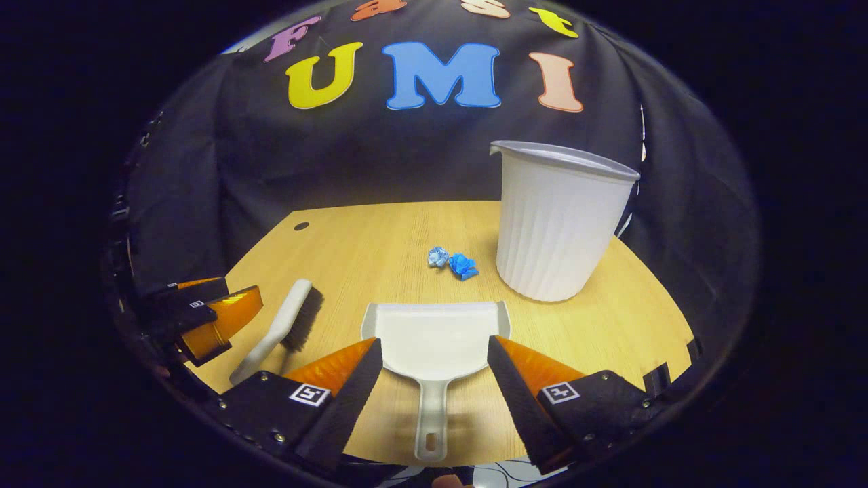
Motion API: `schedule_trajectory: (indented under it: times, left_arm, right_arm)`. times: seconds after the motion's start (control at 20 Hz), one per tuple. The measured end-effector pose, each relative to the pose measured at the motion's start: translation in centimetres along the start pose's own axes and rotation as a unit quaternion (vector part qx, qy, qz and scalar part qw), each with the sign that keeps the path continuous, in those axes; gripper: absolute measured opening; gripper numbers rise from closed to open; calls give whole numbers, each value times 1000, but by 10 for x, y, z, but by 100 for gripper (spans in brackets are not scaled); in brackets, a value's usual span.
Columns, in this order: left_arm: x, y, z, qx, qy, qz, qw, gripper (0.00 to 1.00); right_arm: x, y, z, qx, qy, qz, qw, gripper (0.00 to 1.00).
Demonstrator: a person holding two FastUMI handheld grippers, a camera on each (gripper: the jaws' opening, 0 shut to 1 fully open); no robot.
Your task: Pick up the small broom and dustpan from the desktop, sweep the trash into the dustpan with the broom, and then empty the trash into the garbage bin.
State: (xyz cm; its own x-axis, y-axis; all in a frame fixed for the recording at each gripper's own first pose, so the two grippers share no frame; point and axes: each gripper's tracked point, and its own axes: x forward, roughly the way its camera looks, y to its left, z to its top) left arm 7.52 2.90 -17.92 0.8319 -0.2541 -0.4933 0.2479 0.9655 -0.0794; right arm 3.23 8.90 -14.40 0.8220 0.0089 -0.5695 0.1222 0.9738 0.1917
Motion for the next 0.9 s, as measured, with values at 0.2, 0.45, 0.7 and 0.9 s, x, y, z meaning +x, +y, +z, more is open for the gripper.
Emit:
schedule_trajectory:
  times: [0.2,0.45,0.7,0.9]
  left_arm:
    - [21,5,-36,-7,68,1,998,98]
    - [35,6,-58,-17,121,0,993,100]
    - [47,5,-78,-11,160,-1,987,95]
    - [57,5,-91,-8,190,-2,982,92]
  right_arm:
    - [12,2,-28,5,47,-1,999,98]
    - [24,-3,-49,13,97,1,995,97]
    - [30,-3,-62,14,142,11,990,98]
    - [45,3,-80,1,186,17,982,98]
